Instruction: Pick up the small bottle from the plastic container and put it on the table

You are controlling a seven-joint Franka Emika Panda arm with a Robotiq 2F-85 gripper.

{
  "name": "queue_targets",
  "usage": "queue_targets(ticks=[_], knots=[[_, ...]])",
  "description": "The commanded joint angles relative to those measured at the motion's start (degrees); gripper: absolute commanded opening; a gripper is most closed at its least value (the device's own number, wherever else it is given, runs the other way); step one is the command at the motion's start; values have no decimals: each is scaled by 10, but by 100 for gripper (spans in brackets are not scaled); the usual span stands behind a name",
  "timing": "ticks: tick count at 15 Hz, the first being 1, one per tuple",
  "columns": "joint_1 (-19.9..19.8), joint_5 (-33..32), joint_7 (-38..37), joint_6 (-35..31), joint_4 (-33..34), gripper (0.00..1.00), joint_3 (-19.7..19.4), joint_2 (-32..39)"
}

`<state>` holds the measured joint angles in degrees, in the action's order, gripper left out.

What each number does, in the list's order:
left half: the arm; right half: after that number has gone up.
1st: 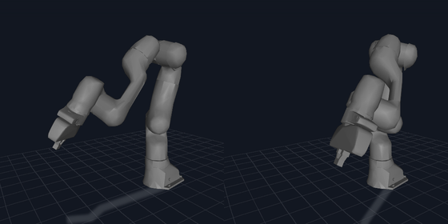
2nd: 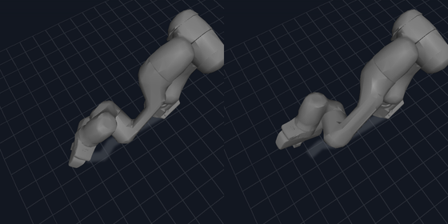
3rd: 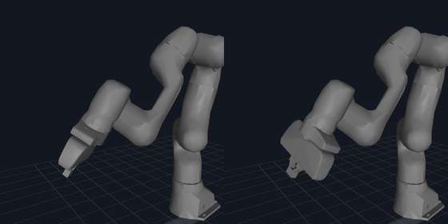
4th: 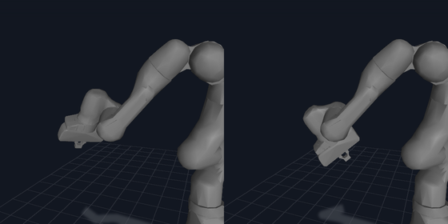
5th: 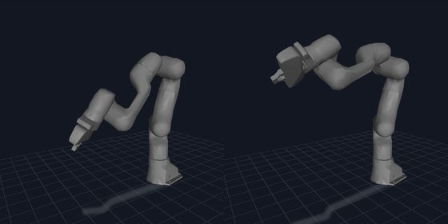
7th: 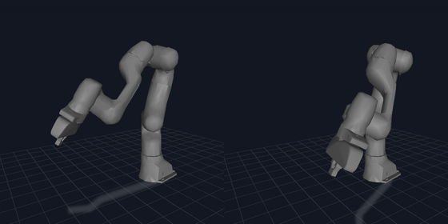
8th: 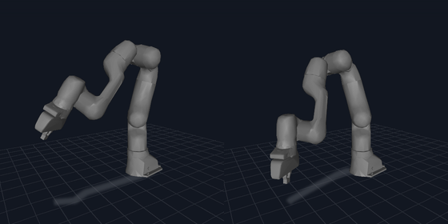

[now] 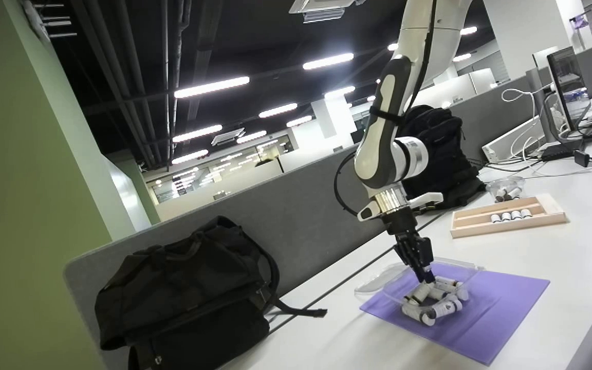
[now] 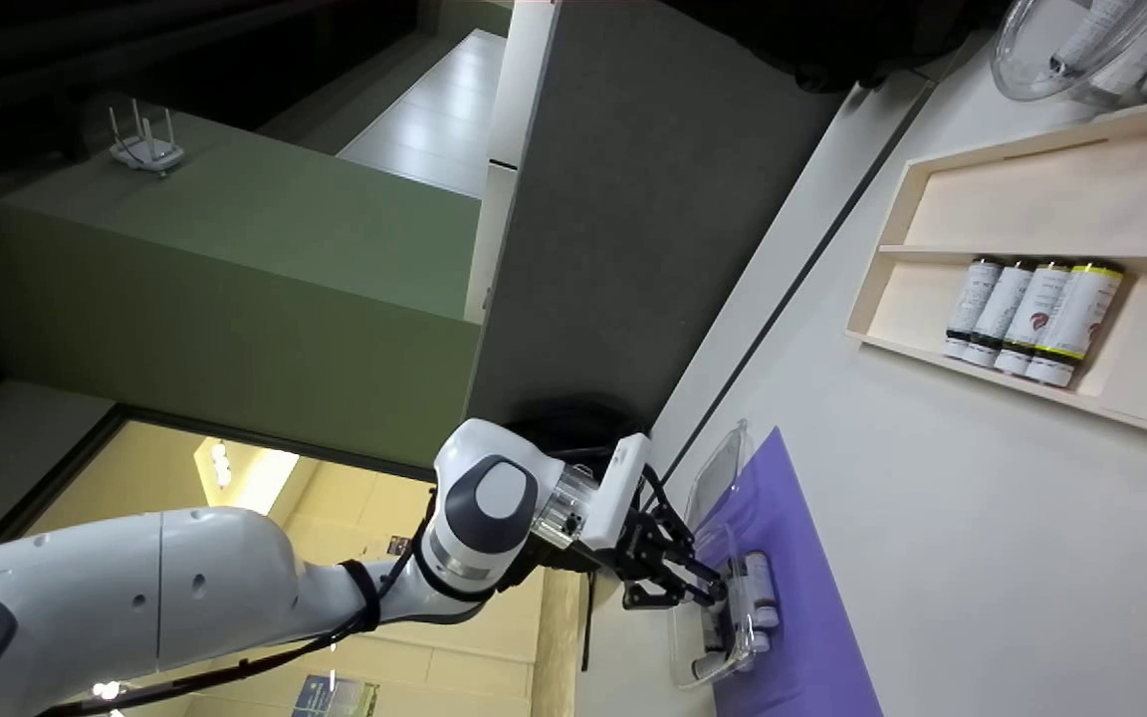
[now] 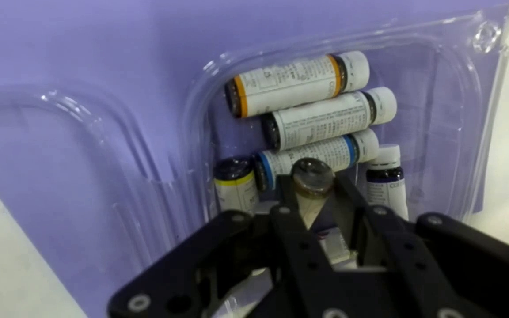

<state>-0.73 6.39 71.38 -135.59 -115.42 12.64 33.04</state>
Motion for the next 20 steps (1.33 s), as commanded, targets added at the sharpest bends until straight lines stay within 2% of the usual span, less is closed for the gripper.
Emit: queue_targets(ticks=[1,5,7,8,10,17,18,20], knots=[[-12,28,-5,6,8,7,16,5],[0,16,-29,1,5,7,2,3],[28,-28,-81,-9,-1,7,-29,-6],[0,0,-32,0,1,27,2,3],[10,-20,-57,-6,1,27,-10,3],[13,-25,-64,-7,1,27,-12,2],[13,-25,-64,-7,1,7,-12,2],[13,-27,-63,-11,-11,7,-9,-14]])
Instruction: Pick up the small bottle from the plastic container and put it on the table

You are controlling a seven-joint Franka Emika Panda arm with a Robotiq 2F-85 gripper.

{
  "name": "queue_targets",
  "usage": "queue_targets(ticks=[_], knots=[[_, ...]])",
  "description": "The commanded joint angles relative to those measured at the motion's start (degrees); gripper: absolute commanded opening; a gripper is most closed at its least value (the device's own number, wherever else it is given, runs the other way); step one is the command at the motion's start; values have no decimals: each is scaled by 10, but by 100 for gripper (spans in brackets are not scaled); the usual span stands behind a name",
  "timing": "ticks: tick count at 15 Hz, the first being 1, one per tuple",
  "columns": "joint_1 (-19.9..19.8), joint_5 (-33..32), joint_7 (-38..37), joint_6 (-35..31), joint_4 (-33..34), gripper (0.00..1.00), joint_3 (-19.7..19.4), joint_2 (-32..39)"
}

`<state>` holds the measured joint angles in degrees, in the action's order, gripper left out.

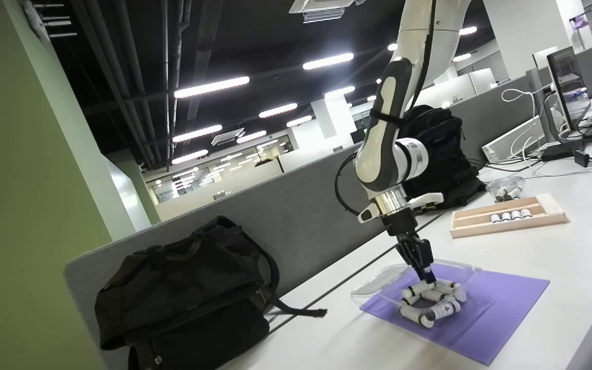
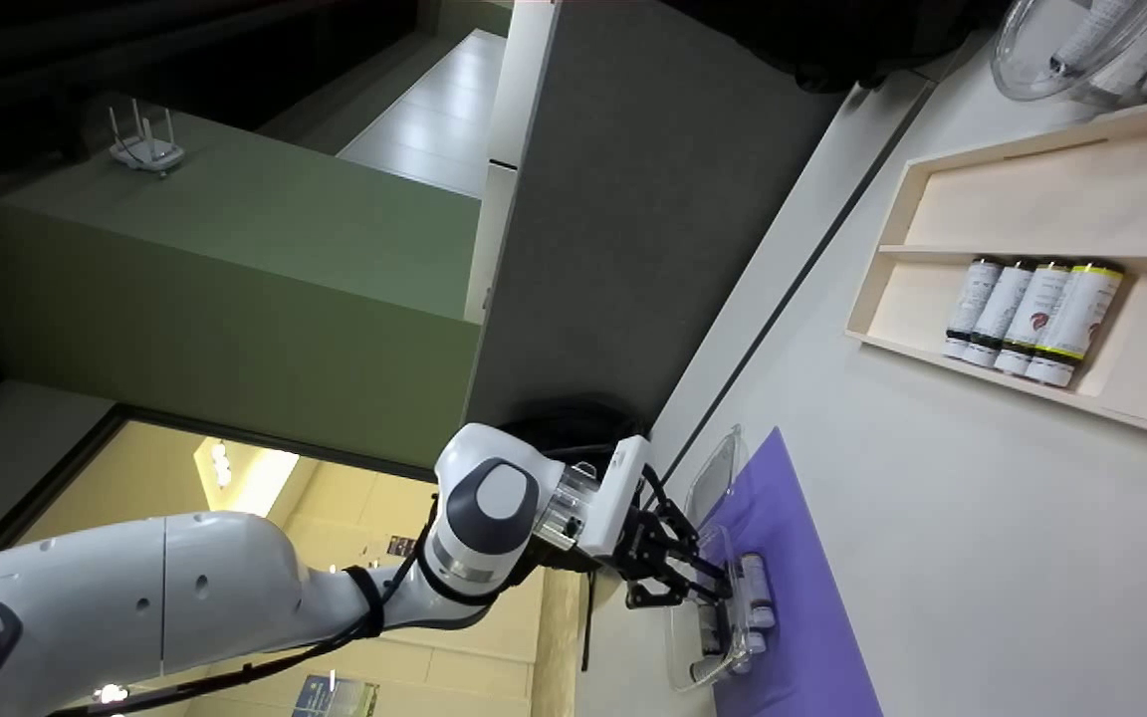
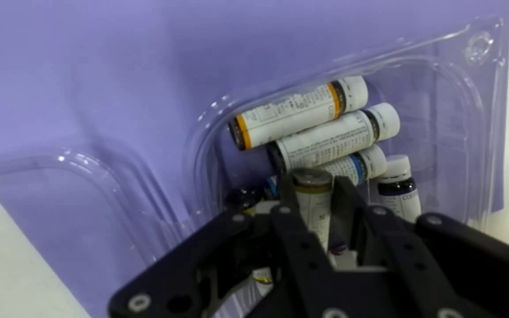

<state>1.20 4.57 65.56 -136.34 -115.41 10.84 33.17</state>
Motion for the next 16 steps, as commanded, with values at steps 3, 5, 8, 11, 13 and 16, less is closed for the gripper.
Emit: queue_targets(ticks=[3,5,8,11,13,16], knots=[[-3,-10,-5,-4,-45,7,19,-69],[3,-13,-9,-5,-63,7,23,-103],[7,-9,-7,-3,-92,7,29,-160],[16,-15,-18,-12,-112,52,20,-197],[19,-20,-24,-18,-110,60,13,-194],[17,-29,-14,-44,-96,80,6,-168]])
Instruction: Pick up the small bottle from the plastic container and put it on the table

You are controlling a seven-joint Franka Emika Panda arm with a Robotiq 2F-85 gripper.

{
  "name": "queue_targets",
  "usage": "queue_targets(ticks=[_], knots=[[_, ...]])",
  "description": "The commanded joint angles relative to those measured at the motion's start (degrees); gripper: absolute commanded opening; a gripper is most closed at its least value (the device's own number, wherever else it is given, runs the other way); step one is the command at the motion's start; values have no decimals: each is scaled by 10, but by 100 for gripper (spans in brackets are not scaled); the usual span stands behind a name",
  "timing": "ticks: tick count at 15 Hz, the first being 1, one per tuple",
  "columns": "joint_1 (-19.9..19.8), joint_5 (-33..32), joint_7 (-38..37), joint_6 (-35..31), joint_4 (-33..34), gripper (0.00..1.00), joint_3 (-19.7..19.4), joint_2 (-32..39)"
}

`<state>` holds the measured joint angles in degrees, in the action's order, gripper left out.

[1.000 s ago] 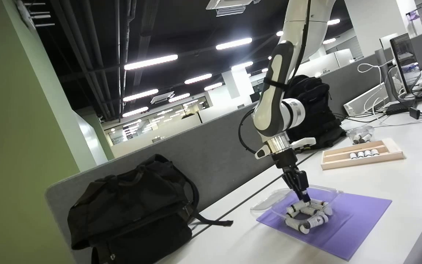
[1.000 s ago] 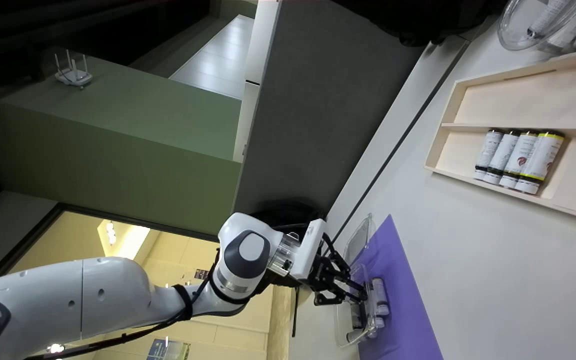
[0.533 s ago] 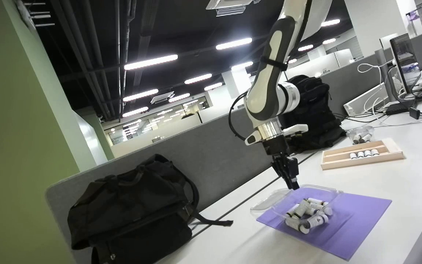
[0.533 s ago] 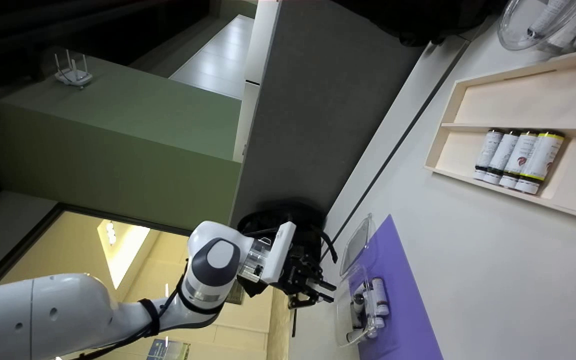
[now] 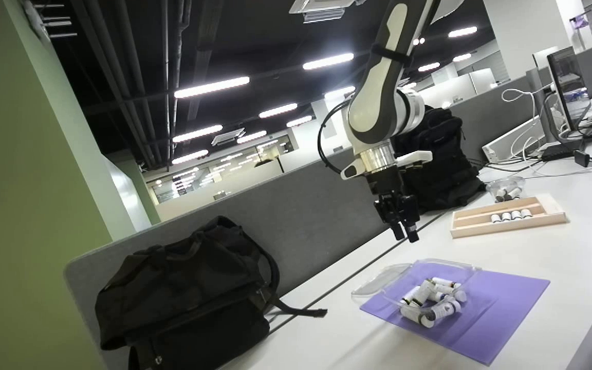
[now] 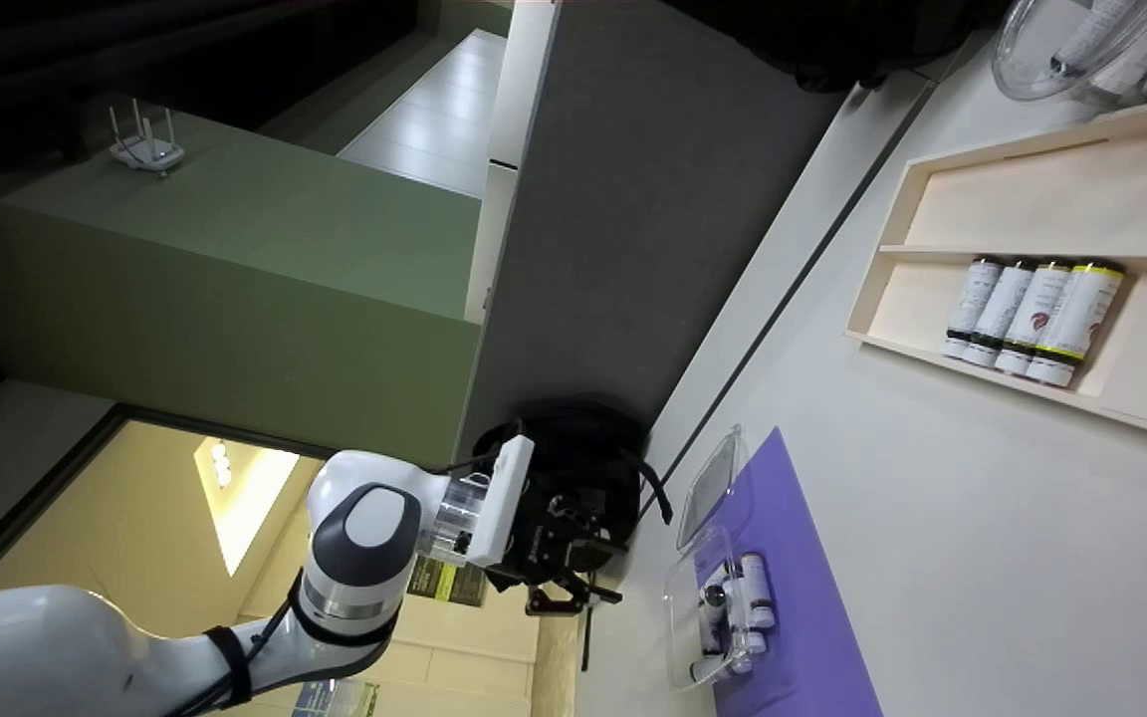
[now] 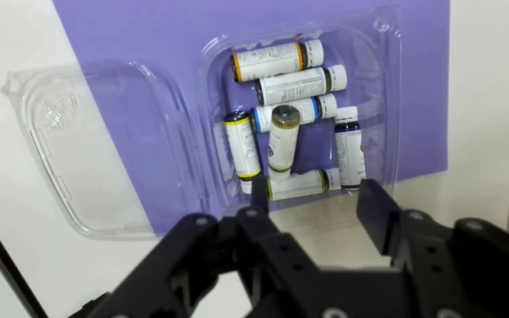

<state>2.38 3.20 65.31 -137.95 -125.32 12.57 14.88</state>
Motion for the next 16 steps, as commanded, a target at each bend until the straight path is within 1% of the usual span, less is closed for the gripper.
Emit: queue_targets(ticks=[1,2,4,11,16], knots=[[5,-15,-5,-41,7,88,-12,24],[3,-15,2,-50,13,94,-10,35],[1,-13,8,-57,24,100,-5,56],[-3,-12,8,-20,79,100,4,133],[2,-16,-5,38,116,100,0,165]])
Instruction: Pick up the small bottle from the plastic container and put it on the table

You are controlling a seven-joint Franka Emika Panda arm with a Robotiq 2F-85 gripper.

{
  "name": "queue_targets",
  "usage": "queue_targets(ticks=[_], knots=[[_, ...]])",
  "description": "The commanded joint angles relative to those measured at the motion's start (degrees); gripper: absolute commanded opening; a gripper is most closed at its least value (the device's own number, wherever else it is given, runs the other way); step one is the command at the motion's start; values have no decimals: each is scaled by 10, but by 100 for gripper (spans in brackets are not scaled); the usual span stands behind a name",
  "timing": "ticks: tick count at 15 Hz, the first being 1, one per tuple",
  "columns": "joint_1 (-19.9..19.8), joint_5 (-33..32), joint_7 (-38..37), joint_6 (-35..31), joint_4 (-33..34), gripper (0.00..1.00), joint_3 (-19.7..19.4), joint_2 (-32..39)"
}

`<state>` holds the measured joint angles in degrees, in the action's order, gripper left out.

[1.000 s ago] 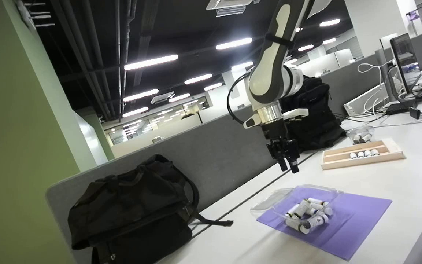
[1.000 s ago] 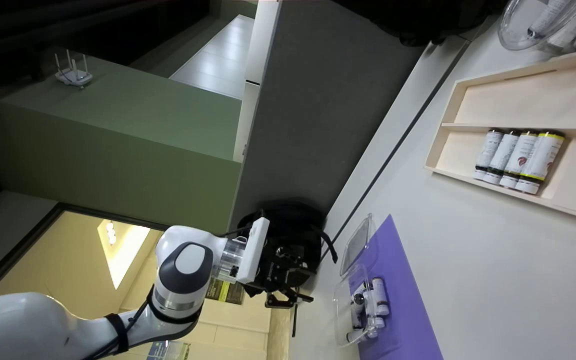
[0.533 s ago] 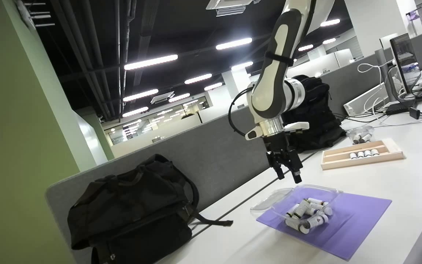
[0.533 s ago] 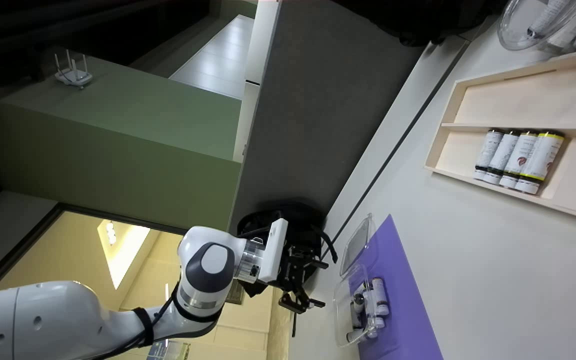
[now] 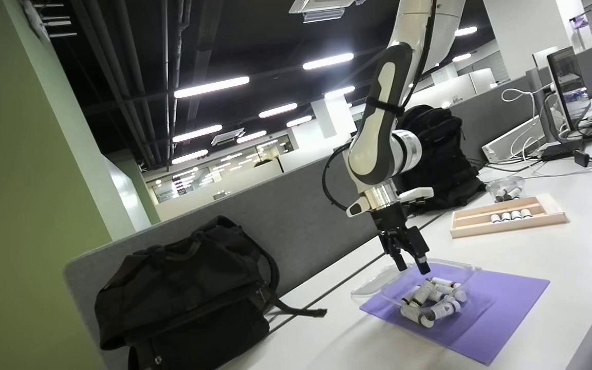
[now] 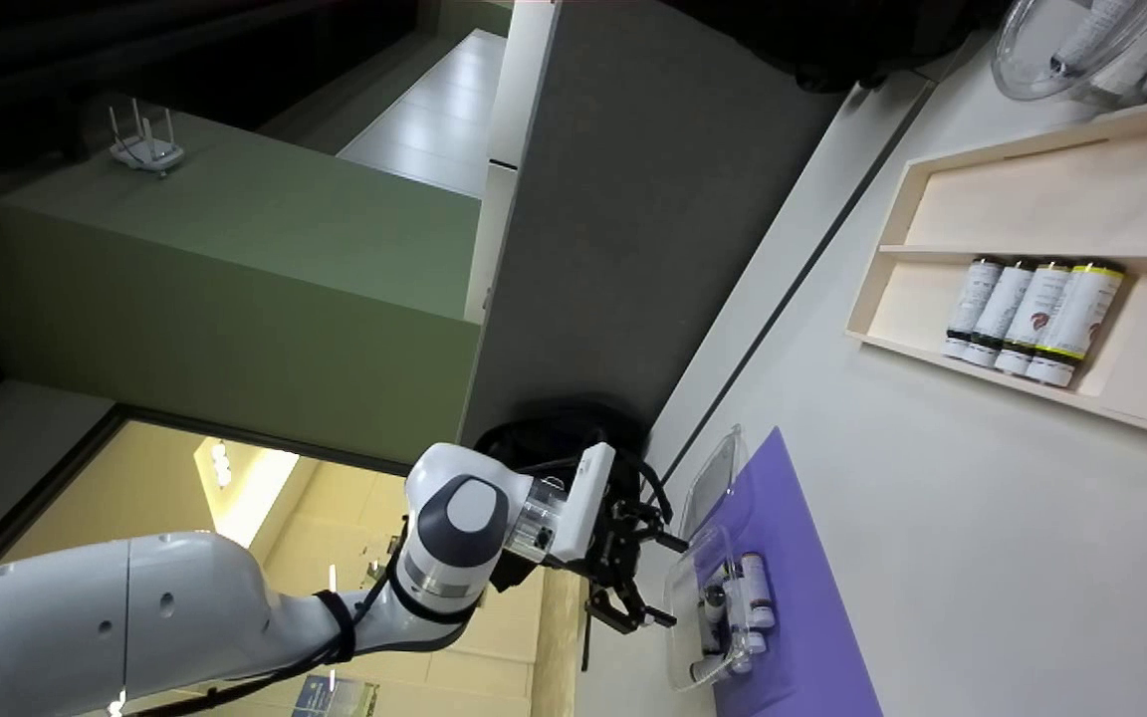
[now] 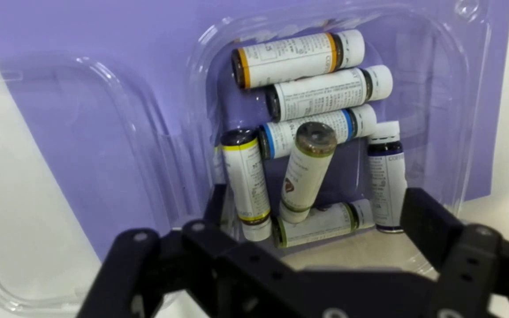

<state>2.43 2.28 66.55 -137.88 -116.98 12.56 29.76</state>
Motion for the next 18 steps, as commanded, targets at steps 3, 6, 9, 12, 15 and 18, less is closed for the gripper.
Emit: queue_targets(ticks=[3,6,9,12,15,18], knots=[[4,-7,-22,60,46,100,-1,25],[7,-8,-22,78,51,100,-1,28],[10,-8,-20,90,62,100,-1,37],[15,-11,-22,93,72,100,-2,51],[17,-15,-22,94,84,100,-2,66],[20,-19,-23,102,100,100,-3,82]])
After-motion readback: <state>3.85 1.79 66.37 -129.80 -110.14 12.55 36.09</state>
